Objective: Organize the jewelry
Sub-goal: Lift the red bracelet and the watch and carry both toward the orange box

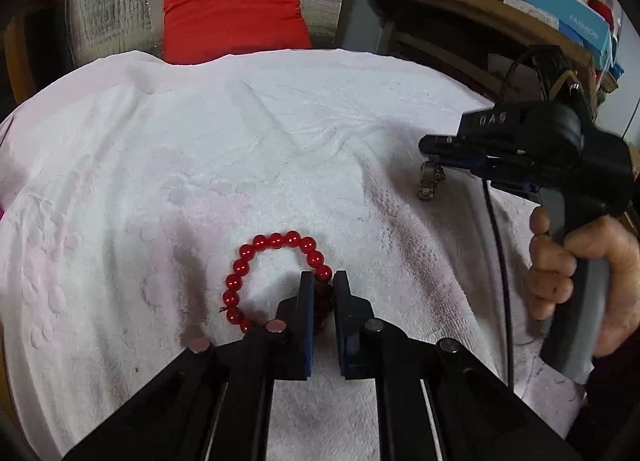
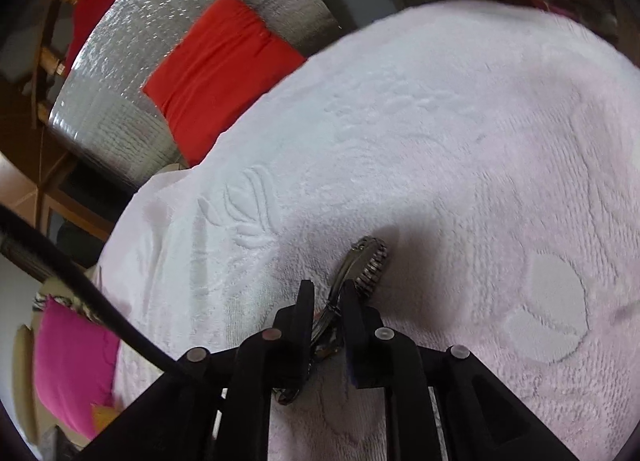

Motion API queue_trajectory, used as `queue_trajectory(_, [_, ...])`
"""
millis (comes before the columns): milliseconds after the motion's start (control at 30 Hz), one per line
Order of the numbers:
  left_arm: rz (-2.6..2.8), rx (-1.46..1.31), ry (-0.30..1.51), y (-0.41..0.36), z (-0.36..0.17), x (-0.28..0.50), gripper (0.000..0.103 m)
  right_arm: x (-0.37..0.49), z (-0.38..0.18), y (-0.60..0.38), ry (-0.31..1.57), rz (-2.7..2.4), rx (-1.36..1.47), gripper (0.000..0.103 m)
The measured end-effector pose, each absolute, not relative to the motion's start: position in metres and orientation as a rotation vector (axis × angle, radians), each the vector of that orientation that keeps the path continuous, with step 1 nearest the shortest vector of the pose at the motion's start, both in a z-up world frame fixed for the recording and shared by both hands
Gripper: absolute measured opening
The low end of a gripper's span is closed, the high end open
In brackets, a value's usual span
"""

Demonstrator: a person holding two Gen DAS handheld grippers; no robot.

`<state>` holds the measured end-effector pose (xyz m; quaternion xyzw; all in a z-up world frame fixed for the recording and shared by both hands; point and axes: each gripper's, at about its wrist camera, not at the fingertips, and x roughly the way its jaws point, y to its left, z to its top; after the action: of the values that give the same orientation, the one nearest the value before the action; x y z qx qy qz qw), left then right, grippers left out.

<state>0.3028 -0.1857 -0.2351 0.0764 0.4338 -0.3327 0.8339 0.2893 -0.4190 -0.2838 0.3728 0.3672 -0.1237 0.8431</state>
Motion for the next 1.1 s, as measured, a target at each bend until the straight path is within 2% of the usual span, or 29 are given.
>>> queue_trajectory(100, [-0.71,0.107,0.91,-0.17,-0.226,0.304,0.009,0.29,-0.278,-0.412,0.766,-0.248,0.733,0.005])
queue_trajectory(667, [-0.635,-0.003,0.761,-0.095,-0.173,0.292,0.009,0.26,-0.193,-0.364,0.486,0.001,0.688,0.005])
queue_trajectory(1100, [-0.542,-0.046,0.656,-0.027,-0.14,0.244,0.009,0.247,-0.168,-0.29,0.481,0.165,0.625,0.005])
